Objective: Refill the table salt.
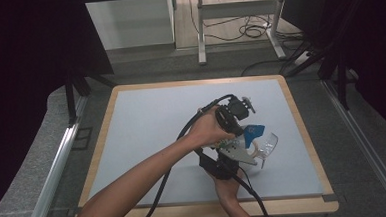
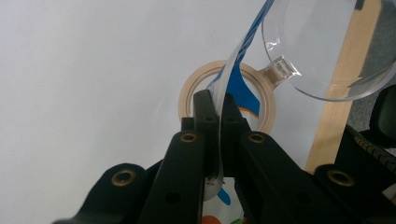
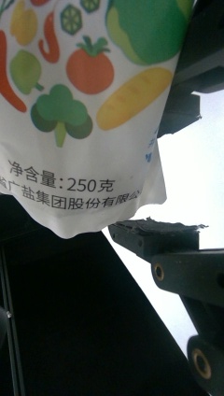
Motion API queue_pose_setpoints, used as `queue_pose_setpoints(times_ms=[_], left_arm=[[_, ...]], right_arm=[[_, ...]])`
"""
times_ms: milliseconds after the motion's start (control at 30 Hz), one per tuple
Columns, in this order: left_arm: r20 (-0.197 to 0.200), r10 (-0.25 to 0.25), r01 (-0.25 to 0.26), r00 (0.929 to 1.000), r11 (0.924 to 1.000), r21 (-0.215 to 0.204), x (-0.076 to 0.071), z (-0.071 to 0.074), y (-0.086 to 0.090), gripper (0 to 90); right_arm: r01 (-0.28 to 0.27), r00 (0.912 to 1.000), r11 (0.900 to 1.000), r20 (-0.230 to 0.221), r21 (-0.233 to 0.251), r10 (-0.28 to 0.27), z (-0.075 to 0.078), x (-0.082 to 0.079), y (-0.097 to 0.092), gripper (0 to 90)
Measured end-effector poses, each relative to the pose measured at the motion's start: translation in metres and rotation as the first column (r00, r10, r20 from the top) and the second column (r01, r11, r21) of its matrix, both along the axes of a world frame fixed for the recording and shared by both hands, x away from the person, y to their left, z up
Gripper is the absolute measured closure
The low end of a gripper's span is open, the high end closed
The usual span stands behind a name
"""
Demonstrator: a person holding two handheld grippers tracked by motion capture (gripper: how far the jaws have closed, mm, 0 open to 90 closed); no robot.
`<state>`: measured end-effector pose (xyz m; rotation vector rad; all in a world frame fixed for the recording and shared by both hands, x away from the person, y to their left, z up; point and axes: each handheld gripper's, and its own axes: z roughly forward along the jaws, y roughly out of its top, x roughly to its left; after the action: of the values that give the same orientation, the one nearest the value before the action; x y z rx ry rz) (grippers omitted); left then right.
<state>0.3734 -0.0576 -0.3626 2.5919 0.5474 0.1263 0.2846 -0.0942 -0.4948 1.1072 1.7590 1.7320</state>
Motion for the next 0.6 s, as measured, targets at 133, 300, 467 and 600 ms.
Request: queue_pose_setpoints(times_ms=[133,300,467,600], left_arm=[[0.0,-0.001,0.001,1.0,1.0,0.003,0.0,-0.0004,-0.0003,90.0],[-0.001,-0.001,0.001,1.0,1.0,0.0,0.0003,-0.0009,0.0001,90.0],[-0.002,-0.003,0.003,1.0,1.0,-0.003,0.0,-0.0017,-0.0004,90.0],[-0.005,0.0,0.0,1.0,1.0,-0.003,0.0002,-0.0025,-0.0005,90.0]], right_arm=[[0.0,1.0,1.0,0.0,0.002,0.0,0.0002,0.0,-0.0001,50.7],[-0.002,1.0,1.0,0.004,0.004,0.002,0.001,-0.0001,-0.0005,50.7],[0.002,1.0,1.0,0.004,0.001,-0.002,0.0007,-0.0001,-0.0005,50.8],[0.001,1.0,1.0,0.003,-0.001,-0.001,0.0005,0.0001,-0.0009,50.8]])
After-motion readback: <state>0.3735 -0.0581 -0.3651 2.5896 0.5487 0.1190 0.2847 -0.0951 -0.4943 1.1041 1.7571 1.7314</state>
